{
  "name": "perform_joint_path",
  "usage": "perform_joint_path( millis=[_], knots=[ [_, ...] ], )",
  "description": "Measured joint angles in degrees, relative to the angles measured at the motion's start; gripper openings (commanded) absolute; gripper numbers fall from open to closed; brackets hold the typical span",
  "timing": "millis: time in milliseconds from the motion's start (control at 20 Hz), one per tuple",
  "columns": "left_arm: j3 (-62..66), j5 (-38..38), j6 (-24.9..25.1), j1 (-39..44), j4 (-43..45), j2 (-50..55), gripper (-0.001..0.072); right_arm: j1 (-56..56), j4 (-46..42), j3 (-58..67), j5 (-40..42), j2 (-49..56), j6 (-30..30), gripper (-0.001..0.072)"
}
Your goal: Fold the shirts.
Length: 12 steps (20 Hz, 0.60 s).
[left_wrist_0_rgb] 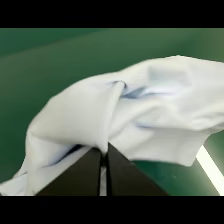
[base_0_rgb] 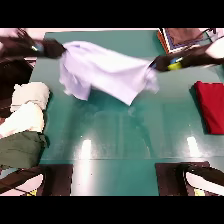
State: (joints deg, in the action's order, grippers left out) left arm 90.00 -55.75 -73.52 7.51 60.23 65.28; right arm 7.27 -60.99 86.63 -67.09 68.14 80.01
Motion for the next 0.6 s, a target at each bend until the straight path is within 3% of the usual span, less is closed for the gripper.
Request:
perform_joint_path(
  millis=[300, 600],
  knots=[
    [5.35, -7.78, 3.61, 1.11, -2.08, -7.15, 0.0021, -2.29, -4.42, 6.67, -6.95, -9.94, 2.14, 0.0016],
    [-11.87, -12.33, 4.87, 11.37, -0.31, -8.17, 0.0023, 3.74, -10.84, -6.67, -9.14, -13.84, 6.54, 0.0016]
  ],
)
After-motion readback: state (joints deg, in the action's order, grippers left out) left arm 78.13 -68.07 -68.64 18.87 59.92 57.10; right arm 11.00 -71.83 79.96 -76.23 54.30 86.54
